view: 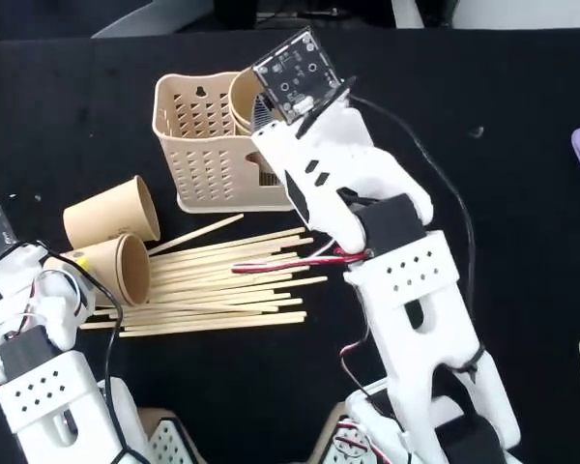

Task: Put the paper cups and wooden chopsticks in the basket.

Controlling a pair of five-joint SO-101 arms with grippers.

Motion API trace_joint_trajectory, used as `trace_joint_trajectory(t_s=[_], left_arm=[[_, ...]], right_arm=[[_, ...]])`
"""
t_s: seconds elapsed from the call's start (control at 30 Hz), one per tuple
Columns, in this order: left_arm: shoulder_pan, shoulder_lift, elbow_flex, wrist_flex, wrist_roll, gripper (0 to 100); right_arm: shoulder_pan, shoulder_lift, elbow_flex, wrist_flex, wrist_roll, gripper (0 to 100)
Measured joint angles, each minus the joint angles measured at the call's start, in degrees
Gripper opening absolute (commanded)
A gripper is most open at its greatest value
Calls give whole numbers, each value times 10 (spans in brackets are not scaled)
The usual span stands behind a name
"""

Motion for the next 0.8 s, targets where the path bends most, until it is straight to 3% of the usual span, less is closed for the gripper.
trace_joint_trajectory(t_s=[0.23,0.8], left_arm=[[0,0,0,0,0,242],[0,0,0,0,0,242]], right_arm=[[14,42,68,-93,-1,11],[18,44,158,-171,-3,11]])
